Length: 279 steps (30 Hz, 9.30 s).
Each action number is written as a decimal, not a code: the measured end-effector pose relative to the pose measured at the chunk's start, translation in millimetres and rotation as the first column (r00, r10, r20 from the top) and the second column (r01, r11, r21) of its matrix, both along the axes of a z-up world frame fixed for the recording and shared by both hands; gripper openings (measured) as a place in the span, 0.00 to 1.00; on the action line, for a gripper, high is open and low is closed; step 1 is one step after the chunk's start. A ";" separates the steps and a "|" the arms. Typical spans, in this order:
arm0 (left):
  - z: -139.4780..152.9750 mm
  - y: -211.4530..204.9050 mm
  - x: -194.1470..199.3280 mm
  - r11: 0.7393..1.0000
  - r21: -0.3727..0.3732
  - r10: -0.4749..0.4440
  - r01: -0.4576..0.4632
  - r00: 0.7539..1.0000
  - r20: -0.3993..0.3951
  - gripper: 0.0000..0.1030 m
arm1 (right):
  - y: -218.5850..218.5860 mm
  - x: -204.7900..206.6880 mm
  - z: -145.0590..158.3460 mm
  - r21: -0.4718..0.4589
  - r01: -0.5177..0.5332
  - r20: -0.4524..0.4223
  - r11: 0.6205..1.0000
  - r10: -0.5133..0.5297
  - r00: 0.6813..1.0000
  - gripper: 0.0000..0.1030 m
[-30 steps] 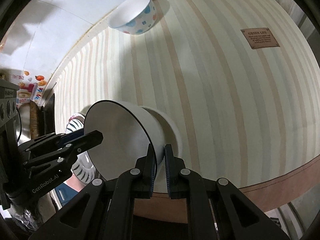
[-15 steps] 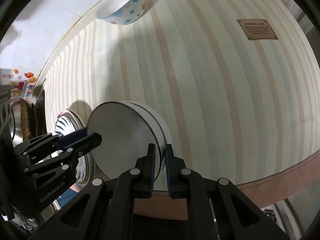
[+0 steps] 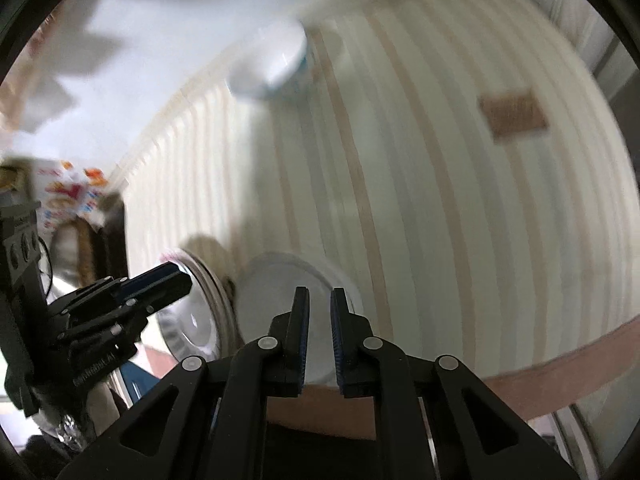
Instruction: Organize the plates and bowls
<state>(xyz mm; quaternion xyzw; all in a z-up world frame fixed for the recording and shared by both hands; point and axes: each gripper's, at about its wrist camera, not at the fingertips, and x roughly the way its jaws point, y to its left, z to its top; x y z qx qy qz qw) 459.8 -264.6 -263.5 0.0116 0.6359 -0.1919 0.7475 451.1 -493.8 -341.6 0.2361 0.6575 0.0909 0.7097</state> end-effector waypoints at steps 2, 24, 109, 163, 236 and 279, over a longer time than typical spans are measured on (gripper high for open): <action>7.1 5.5 28.5 0.999 -0.004 0.052 -0.051 0.998 0.040 0.31 | -9.9 21.8 17.9 0.019 0.029 0.066 0.999 -0.030 0.997 0.30; -124.4 -20.0 196.7 0.986 0.100 0.147 -0.136 0.983 -0.108 0.10 | 14.7 247.5 -90.4 -0.065 -0.009 0.038 0.998 0.011 0.999 0.13; -70.6 -18.6 -44.8 0.991 0.127 -0.030 0.050 0.988 -0.155 0.10 | 23.3 -41.6 -35.1 -0.066 -0.006 -0.050 0.998 0.003 0.999 0.13; 103.9 22.8 -117.0 0.997 0.029 -0.070 0.066 0.982 0.177 0.81 | 32.4 -153.8 154.3 -0.231 0.099 0.279 0.968 -0.031 0.960 0.82; -91.6 27.3 -27.2 0.995 -0.092 0.016 -0.044 0.960 -0.281 0.54 | 36.9 -30.4 -128.6 0.320 0.029 -0.061 0.947 -0.010 0.998 0.52; -94.3 216.2 -34.6 0.971 -0.048 0.208 -0.234 0.925 -0.318 0.54 | 275.9 -5.9 -124.4 0.337 -0.141 -0.102 0.931 0.185 0.977 0.50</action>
